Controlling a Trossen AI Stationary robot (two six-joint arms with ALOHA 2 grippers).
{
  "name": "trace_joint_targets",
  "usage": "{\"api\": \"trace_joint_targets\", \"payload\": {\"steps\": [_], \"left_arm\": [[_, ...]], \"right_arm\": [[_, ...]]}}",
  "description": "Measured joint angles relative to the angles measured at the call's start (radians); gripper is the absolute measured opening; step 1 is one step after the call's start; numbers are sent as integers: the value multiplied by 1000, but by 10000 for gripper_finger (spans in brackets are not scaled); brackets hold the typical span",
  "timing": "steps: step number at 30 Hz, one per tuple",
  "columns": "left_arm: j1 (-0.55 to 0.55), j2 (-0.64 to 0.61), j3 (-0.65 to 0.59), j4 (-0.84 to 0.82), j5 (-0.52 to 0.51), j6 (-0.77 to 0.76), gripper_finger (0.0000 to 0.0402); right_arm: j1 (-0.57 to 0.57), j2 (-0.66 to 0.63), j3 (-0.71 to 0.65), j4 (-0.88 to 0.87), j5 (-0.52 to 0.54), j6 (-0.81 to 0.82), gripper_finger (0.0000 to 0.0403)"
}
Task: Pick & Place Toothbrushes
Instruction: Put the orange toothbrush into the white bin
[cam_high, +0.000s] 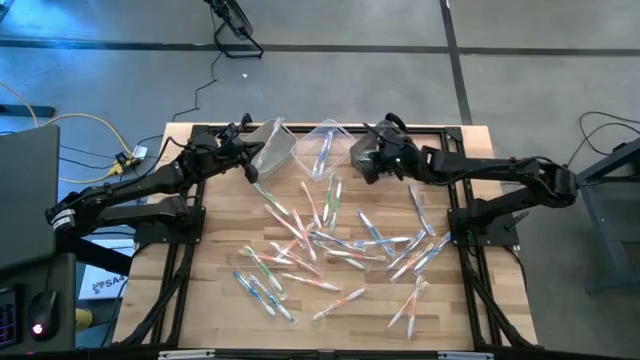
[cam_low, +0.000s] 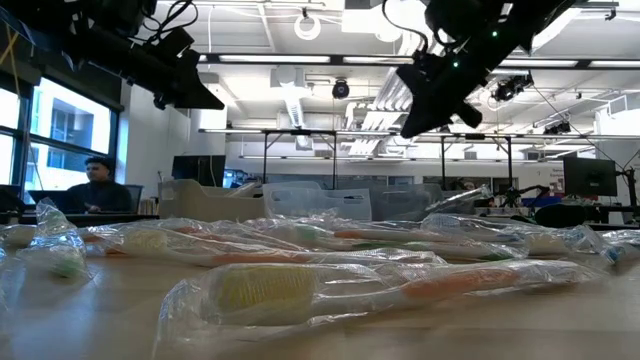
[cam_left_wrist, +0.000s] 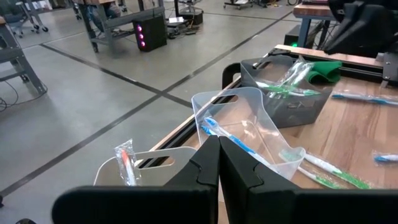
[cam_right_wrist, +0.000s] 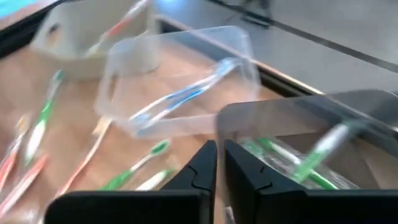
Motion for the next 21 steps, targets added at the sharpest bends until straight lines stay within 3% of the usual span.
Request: {"api": "trace_joint_targets", "payload": {"steps": [6,12,18,21], "left_arm": [[0,0,0,-1,0,-2,0],[0,0,0,-14,4,-41,0],[0,0,0,-67,5,-126,0],[0,0,0,-82,5,-163,0]], "right_arm": [[1,-3,0,26,-135,-153,4],[-17,-3,0,123,-158,-341,3],[-127,-3,0,210,-492,-412,3],[-180,-3,0,218,-574,-434,4]]}}
